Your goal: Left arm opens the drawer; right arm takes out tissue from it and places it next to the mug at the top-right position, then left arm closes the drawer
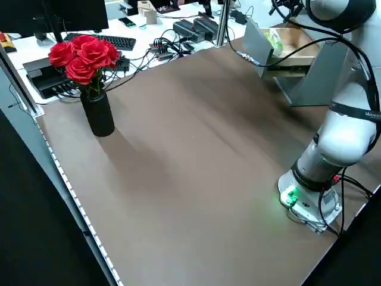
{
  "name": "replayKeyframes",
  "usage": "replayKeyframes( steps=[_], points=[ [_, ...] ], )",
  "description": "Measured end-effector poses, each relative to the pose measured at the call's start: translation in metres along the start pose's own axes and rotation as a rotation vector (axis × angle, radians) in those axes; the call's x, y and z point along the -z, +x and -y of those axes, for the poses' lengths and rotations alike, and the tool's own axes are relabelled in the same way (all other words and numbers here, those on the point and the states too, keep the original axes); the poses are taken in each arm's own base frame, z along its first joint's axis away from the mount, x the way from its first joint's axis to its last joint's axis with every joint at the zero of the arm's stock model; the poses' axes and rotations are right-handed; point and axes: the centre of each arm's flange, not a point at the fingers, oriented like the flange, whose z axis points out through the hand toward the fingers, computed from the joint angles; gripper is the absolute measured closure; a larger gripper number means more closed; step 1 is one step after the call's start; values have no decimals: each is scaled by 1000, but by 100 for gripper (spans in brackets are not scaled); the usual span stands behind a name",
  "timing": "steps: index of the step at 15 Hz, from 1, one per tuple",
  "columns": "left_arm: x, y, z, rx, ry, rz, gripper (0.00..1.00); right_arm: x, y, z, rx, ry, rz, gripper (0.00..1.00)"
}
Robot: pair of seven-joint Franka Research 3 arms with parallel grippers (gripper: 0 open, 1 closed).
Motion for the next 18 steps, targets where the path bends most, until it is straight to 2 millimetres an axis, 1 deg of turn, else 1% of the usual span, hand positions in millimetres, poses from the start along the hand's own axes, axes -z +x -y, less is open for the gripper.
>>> replayKeyframes(
  steps=[1,2,4,6,8,11,12,14,15,17,18],
  points=[
    [6,-3,-2,-4,-3,-24,0,-5,-6,0,7,-6,-1,0],
    [13,-6,-3,-8,4,-48,0,-10,-12,0,14,-13,-5,0],
    [21,-13,-9,-28,83,-95,0,-21,-23,0,24,-26,-17,0],
    [23,-23,-29,-73,149,-124,0,-32,-33,1,29,-28,-22,0],
    [23,-31,-50,-135,165,-142,0,-43,-39,-1,47,-39,-33,0],
    [28,-45,-69,-195,164,-169,0,-55,-46,-3,66,-54,-43,0],
    [20,-51,-80,-236,172,-166,0,-59,-47,-4,83,-62,-61,0],
    [9,-55,-92,-260,177,-175,0,-61,-52,-4,102,-66,-76,0],
    [4,-56,-95,-266,181,-180,0,-62,-55,-4,109,-67,-79,0],
    [0,-60,-93,-280,195,-186,0,-66,-60,-4,119,-72,-80,2],
    [1,-63,-90,-289,201,-189,0,-69,-63,-5,123,-76,-80,10]
  ],
)
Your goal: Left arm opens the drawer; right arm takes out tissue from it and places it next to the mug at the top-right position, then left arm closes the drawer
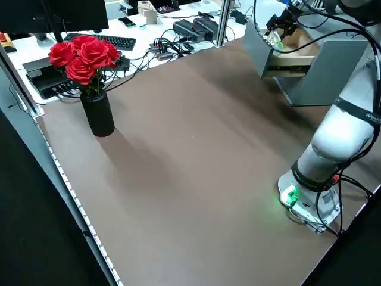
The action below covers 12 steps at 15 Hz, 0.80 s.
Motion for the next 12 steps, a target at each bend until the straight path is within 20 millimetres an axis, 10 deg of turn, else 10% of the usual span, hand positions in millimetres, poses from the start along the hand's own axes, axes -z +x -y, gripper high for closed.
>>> replayKeyframes(
  steps=[3,12],
  points=[
    [9,-9,10,-17,7,-10,0,-9,-6,-1,0,-11,3,22],
    [8,-10,9,-23,8,-6,0,-7,-4,0,-22,-7,-2,98]
  ],
)
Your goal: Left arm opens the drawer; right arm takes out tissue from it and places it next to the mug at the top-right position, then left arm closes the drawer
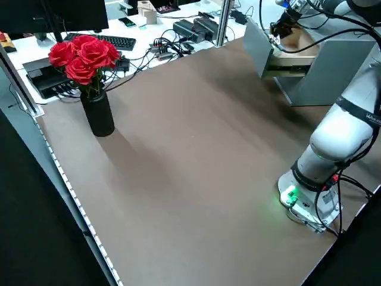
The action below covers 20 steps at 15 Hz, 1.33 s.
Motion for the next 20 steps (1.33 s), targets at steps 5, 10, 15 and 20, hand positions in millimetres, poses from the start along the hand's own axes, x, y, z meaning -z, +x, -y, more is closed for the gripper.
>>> replayKeyframes(
  steps=[5,10,15,20],
  points=[
    [-14,8,-4,-7,-2,25,0,12,6,1,-9,-21,-5,98],
    [-31,16,-4,-8,-3,54,0,60,21,6,-54,8,12,98],
    [-54,26,-2,-5,-4,94,30,129,57,4,-161,97,97,98],
    [-102,34,-12,-18,2,229,76,192,92,-7,-228,163,127,98]
  ],
)
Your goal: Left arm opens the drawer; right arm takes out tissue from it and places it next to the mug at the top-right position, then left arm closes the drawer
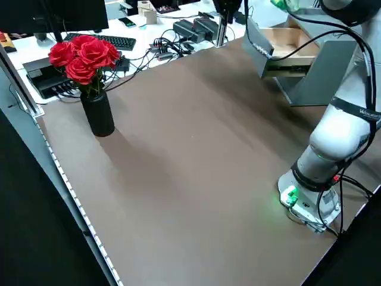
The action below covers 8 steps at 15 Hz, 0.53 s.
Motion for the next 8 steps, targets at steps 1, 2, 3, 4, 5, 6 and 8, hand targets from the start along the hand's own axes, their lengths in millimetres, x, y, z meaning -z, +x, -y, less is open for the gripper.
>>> replayKeyframes(
  steps=[1,2,3,4,5,6,8],
  points=[
    [-13,6,-3,0,1,32,85,9,10,0,-12,7,-8,98],
    [-25,12,-6,12,-3,59,94,14,24,-1,-27,11,-17,98],
    [-37,17,-10,37,-25,85,99,18,42,-4,-40,8,-29,98],
    [-48,22,-14,70,-61,112,99,21,62,-8,-45,-1,-41,98],
    [-59,28,-17,106,-102,143,99,26,84,-13,-44,-9,-52,98],
    [-71,33,-21,147,-146,178,99,33,109,-19,-40,-17,-61,98],
    [-116,51,-34,265,-250,302,99,57,182,-51,20,-97,-43,98]
  ],
)
